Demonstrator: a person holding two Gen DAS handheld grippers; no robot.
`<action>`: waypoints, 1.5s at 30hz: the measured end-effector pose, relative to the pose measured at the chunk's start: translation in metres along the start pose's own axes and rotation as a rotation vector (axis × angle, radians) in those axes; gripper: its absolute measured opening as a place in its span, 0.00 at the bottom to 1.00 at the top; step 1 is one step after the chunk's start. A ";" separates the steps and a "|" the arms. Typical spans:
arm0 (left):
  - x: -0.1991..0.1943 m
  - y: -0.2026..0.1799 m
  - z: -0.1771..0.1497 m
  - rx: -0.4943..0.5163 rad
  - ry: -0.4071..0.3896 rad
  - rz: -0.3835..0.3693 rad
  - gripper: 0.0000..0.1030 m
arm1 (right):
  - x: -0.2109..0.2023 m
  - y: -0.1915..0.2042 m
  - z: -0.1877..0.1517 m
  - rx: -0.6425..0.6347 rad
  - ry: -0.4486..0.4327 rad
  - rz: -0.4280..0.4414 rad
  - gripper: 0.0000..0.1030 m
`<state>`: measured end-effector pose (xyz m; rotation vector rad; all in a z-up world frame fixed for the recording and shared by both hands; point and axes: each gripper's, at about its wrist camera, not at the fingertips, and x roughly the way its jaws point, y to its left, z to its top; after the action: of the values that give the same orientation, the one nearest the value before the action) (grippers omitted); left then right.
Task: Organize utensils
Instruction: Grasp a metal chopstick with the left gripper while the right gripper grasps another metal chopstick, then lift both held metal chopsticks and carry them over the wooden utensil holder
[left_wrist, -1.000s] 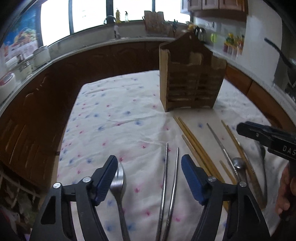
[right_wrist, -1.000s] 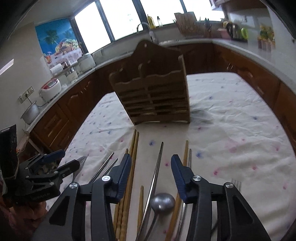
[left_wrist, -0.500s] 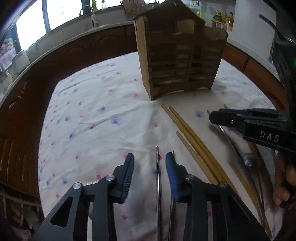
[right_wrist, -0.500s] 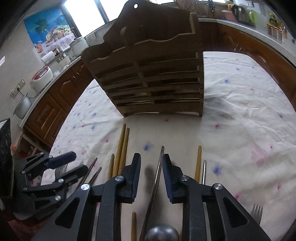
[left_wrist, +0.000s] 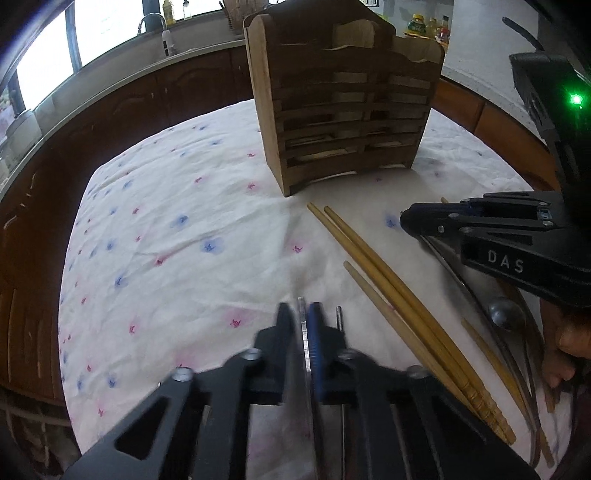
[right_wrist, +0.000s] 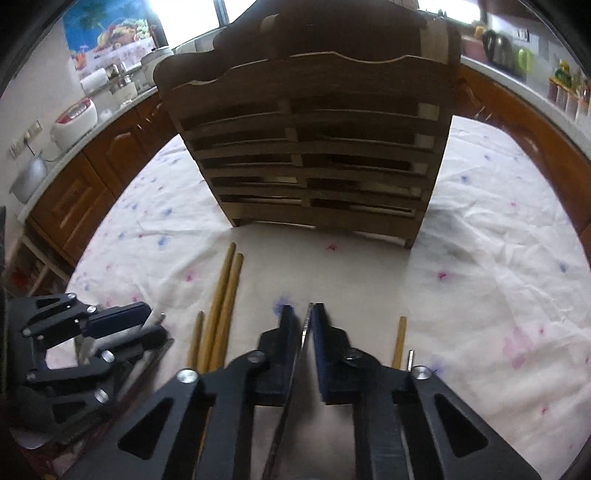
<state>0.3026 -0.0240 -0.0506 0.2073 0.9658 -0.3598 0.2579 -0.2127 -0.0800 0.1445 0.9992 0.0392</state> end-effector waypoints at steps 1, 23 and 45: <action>-0.001 0.000 0.000 -0.003 0.001 -0.003 0.04 | -0.001 -0.003 0.000 0.016 0.002 0.014 0.06; -0.029 0.010 -0.009 -0.025 -0.005 -0.026 0.03 | -0.064 -0.011 -0.004 0.121 -0.126 0.183 0.03; -0.202 0.020 -0.051 -0.158 -0.432 -0.074 0.02 | -0.171 0.011 -0.001 0.064 -0.381 0.199 0.03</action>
<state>0.1672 0.0529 0.0892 -0.0506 0.5723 -0.3750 0.1647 -0.2189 0.0641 0.2982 0.6038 0.1558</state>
